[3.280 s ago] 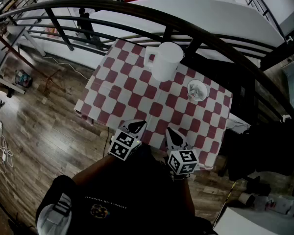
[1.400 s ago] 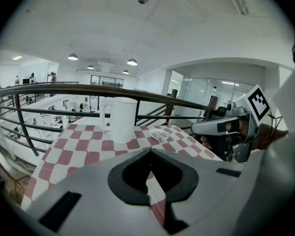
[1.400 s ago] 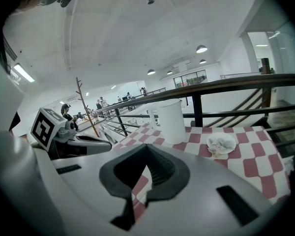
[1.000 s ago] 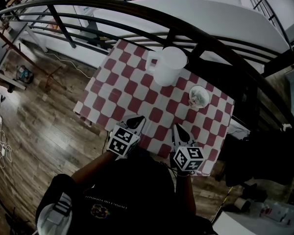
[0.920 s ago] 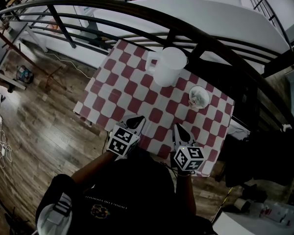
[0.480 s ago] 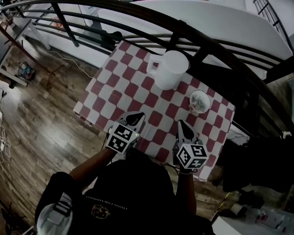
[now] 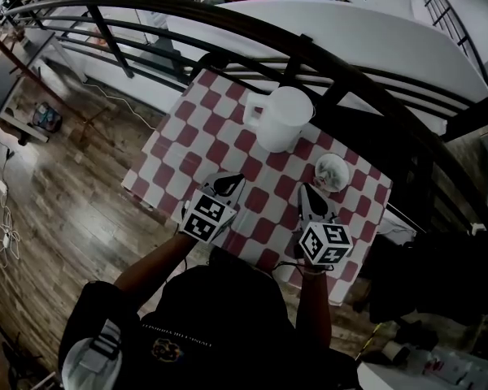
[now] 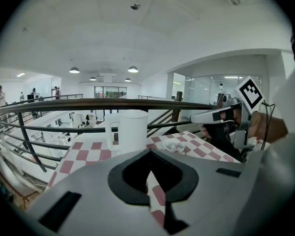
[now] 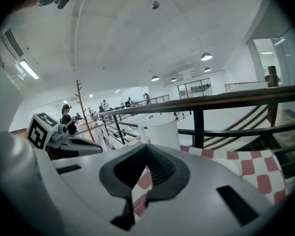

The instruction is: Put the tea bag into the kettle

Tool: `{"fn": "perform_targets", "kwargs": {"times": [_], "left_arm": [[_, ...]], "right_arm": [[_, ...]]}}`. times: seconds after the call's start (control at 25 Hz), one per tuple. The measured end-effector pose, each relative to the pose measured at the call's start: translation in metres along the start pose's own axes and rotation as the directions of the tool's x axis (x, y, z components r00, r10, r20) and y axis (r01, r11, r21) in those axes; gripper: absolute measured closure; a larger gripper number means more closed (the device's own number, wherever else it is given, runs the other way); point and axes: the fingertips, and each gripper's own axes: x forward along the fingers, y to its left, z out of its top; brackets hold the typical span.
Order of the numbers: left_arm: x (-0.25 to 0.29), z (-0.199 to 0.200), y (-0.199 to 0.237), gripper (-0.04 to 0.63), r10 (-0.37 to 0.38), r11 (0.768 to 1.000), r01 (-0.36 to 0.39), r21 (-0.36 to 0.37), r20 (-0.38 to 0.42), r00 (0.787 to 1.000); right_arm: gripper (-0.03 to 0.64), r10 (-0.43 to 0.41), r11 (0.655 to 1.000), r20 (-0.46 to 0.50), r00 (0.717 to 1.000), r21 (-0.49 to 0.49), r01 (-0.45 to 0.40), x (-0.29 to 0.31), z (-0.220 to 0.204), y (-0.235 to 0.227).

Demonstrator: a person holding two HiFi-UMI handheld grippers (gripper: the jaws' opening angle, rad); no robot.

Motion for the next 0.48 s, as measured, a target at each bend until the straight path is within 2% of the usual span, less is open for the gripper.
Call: {"fn": "perform_targets", "kwargs": {"times": [0.48], "left_arm": [[0.015, 0.05, 0.049, 0.597, 0.099, 0.994, -0.102, 0.04, 0.069, 0.993]], "right_arm": [[0.606, -0.011, 0.999, 0.058, 0.998, -0.046, 0.013, 0.031, 0.052, -0.03]]}}
